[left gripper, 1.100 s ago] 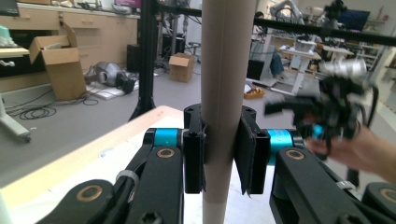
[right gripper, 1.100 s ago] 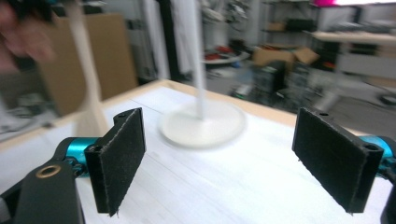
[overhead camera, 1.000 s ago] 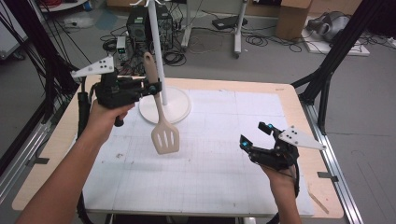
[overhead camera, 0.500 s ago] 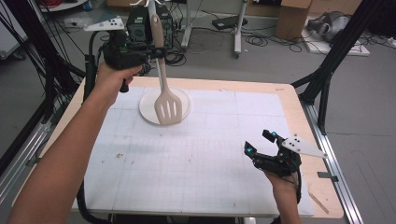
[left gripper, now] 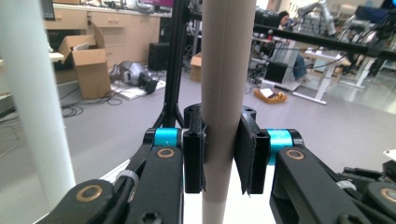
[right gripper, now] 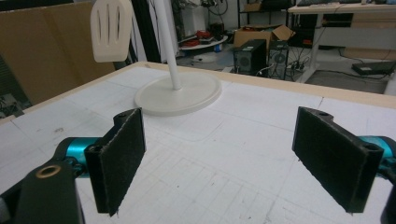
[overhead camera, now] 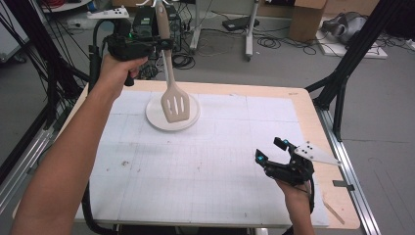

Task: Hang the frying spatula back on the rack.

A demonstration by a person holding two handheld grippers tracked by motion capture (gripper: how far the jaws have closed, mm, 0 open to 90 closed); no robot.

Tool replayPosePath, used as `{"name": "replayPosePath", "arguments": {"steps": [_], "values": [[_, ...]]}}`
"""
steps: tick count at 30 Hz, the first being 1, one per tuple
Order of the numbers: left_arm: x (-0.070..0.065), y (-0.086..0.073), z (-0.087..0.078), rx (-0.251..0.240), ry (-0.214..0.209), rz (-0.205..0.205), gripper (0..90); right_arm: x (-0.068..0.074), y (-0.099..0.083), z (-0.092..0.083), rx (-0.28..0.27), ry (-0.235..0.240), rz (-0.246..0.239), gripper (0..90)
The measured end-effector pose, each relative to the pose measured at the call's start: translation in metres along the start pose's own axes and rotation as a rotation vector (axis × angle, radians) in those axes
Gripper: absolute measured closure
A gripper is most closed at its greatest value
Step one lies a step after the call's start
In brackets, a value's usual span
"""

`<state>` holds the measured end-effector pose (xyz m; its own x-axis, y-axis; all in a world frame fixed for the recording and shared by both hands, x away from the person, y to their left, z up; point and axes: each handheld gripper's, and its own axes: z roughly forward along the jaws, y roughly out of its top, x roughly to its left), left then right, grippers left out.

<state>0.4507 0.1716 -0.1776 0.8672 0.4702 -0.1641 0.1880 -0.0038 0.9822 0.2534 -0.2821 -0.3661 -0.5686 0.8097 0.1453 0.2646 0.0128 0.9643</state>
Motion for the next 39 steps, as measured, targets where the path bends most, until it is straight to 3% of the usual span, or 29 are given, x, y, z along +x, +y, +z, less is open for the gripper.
{"name": "replayPosePath", "arguments": {"steps": [7,27,34,39], "values": [[0.017,-0.002,-0.009,-0.006,-0.002,-0.04,74.5,0.002,0.001,0.002,-0.004,0.013,0.007,16.4],[0.038,-0.004,0.0,-0.001,-0.02,-0.098,74.6,0.001,-0.002,0.004,-0.003,0.039,0.02,16.4],[0.037,-0.009,0.011,0.019,-0.025,-0.1,74.5,0.001,-0.003,0.004,-0.008,0.045,0.024,16.4],[0.034,-0.01,0.012,0.017,0.006,-0.1,73.9,0.0,-0.005,0.005,-0.004,0.046,0.025,16.4]]}}
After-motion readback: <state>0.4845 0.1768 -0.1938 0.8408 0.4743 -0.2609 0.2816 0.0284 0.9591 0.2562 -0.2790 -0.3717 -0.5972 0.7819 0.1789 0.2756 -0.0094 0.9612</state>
